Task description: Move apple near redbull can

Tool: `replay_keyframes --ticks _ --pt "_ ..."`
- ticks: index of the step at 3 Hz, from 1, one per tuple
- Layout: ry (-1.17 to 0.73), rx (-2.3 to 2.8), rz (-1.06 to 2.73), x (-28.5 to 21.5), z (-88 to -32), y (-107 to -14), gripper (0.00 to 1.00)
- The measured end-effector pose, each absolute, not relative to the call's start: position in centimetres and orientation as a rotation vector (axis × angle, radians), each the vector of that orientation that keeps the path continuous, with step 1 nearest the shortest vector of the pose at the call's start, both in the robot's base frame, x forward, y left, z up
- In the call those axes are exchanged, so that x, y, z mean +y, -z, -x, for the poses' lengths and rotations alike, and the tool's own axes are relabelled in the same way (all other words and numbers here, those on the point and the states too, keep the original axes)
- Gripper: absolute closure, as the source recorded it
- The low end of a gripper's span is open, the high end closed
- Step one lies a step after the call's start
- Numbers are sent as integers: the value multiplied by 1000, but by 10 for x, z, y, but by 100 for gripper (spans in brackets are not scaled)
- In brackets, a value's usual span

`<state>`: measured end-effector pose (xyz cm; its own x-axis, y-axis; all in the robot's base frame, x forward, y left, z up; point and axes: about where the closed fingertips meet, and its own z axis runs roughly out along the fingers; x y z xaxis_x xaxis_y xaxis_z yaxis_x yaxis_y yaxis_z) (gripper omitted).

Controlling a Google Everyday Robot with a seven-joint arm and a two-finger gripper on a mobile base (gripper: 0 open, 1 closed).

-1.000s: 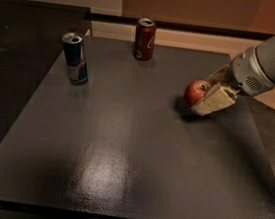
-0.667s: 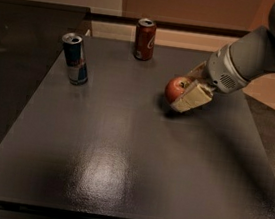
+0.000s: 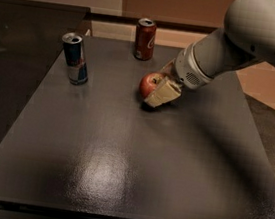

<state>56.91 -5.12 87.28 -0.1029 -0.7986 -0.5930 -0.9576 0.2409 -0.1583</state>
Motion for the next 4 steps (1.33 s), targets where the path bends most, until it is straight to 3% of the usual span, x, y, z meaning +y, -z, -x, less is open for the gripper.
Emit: replay_keyframes --ticks 4 --pt "-468 1819 1765 49 -596 -862 100"
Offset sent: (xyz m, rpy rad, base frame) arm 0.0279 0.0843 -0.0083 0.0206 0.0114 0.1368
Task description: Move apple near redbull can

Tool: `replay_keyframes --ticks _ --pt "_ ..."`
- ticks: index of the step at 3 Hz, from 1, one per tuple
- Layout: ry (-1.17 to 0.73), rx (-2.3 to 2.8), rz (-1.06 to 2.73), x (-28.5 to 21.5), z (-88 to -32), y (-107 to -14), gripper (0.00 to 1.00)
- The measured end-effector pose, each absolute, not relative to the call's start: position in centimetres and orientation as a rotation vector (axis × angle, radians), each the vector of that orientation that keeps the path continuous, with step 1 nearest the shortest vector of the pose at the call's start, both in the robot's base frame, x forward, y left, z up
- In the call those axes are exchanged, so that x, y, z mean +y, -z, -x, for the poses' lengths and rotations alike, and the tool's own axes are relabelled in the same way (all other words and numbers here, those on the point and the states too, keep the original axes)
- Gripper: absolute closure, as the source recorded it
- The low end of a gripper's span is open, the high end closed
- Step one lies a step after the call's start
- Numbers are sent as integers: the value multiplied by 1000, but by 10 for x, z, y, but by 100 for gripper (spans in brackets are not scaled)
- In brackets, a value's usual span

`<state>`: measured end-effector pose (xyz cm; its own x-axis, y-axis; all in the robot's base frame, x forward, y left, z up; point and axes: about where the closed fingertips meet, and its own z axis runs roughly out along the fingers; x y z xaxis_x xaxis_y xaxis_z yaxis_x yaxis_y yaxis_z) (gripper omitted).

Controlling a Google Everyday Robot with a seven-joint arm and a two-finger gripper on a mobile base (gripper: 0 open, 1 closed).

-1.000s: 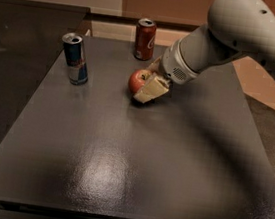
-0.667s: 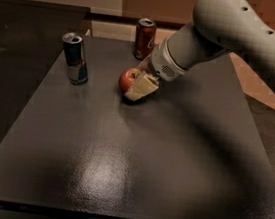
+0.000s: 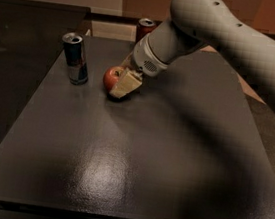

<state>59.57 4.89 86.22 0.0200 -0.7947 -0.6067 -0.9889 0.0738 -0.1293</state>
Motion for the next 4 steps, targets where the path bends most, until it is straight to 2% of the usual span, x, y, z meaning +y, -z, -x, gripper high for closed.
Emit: replay_keyframes --ticks 1,2,4 --pt "-471 1798 1793 64 -597 -863 100" --pt "-463 1788 1821 76 -598 -860 82" --pt "-452 1793 1844 90 -604 -853 35"
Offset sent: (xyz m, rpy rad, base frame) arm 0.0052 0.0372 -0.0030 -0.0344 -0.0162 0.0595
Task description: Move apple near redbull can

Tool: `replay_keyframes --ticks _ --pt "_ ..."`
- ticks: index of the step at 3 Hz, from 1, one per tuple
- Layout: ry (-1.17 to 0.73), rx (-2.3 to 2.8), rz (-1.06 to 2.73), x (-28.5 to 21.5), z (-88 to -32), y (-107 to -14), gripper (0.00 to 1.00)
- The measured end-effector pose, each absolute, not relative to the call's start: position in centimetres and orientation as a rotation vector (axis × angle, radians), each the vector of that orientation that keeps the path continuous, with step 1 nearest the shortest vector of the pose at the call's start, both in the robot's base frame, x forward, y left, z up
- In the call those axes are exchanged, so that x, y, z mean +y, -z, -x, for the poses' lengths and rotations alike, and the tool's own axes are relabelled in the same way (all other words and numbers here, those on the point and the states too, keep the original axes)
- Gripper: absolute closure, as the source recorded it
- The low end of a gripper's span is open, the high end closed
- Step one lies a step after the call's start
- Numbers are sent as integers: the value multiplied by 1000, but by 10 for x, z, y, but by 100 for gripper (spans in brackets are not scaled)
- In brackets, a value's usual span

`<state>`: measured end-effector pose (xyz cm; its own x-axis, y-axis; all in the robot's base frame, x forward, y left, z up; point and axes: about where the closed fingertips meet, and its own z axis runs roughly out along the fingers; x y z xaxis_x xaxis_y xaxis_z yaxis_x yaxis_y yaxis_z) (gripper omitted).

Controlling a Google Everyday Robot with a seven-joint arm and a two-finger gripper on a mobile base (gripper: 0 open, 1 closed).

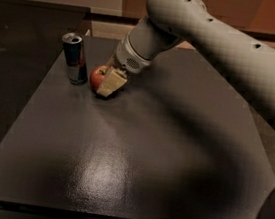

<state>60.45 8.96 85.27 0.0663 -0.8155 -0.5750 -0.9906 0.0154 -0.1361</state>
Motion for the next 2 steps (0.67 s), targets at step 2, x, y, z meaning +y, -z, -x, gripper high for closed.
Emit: replay_keyframes --ticks 2 --pt "-456 1791 1851 92 -603 -851 0"
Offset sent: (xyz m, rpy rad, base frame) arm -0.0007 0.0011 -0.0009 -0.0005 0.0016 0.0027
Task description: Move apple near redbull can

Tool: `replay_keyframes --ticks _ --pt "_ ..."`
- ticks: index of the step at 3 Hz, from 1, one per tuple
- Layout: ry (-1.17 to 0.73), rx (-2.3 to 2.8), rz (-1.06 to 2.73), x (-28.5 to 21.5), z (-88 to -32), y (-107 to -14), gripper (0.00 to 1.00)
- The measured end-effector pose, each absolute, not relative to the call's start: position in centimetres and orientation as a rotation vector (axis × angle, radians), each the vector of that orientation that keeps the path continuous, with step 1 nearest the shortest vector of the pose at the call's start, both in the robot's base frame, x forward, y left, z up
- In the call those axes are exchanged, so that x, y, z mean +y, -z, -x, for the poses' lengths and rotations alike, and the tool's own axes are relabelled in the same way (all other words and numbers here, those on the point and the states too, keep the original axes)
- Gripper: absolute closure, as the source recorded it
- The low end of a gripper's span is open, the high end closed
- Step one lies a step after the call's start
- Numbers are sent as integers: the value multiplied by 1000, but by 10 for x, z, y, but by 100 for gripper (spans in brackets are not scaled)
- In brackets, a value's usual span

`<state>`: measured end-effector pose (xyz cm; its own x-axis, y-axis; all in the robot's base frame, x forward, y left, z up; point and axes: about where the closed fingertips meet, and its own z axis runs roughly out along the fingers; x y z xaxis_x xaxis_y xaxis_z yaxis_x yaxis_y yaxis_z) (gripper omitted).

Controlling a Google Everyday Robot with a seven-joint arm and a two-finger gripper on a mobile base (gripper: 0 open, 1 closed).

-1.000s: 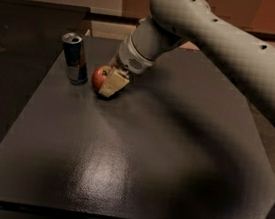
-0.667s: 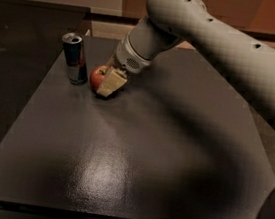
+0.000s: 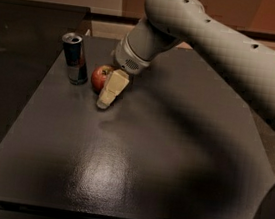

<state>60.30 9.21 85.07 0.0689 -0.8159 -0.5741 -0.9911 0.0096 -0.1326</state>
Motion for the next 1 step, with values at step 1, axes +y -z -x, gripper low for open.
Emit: replay_keyframes --ticks 1 --pt "-456 1791 1851 92 -603 -851 0"
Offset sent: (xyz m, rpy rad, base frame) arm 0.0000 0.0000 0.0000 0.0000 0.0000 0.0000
